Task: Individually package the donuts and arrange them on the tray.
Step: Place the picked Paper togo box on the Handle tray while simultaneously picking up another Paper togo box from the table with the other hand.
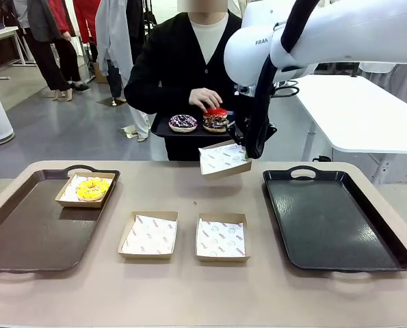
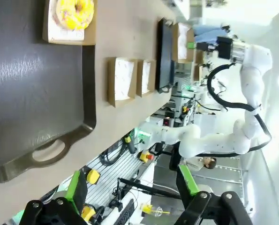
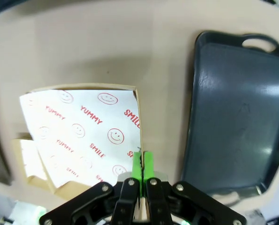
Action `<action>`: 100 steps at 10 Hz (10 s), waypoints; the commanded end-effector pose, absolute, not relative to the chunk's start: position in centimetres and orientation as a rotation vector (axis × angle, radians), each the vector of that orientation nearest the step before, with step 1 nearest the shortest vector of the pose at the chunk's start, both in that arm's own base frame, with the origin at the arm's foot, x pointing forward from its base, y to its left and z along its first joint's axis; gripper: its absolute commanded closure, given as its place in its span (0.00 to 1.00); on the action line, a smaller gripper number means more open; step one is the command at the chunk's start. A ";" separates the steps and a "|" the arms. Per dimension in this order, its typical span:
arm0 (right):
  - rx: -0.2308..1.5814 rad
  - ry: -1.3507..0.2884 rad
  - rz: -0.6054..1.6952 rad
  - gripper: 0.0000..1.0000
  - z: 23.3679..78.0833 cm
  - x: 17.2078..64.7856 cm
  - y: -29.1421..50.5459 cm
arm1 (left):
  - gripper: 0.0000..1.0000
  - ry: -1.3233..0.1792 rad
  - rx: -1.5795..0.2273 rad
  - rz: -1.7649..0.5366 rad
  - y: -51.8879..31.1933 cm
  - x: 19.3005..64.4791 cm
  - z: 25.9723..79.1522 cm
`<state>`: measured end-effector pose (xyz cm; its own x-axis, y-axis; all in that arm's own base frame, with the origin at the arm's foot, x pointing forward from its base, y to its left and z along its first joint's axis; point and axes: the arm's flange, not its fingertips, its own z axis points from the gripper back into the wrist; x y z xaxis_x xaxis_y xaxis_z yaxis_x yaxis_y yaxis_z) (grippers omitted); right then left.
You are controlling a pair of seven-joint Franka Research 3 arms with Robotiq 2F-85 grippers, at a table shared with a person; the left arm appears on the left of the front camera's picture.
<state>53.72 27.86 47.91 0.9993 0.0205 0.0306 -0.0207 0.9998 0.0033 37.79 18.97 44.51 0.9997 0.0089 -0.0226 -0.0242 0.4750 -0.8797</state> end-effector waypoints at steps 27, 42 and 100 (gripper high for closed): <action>0.003 -0.022 0.019 1.00 47.9 54.1 28.2 | 0.00 -0.072 -1.259 0.049 21.4 41.2 41.6; 0.113 0.003 -0.074 0.99 50.8 51.0 7.9 | 0.00 0.047 -0.616 -0.145 0.9 38.6 50.2; 0.040 0.024 -0.088 0.99 37.4 59.7 7.2 | 0.00 -0.006 -0.061 -0.008 -23.6 41.5 33.3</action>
<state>59.14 6.80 37.36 0.9974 -0.0684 -0.0223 0.0688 0.9975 0.0173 41.90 -23.85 33.41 0.9999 0.0113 -0.0010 -0.0114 0.9992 -0.0373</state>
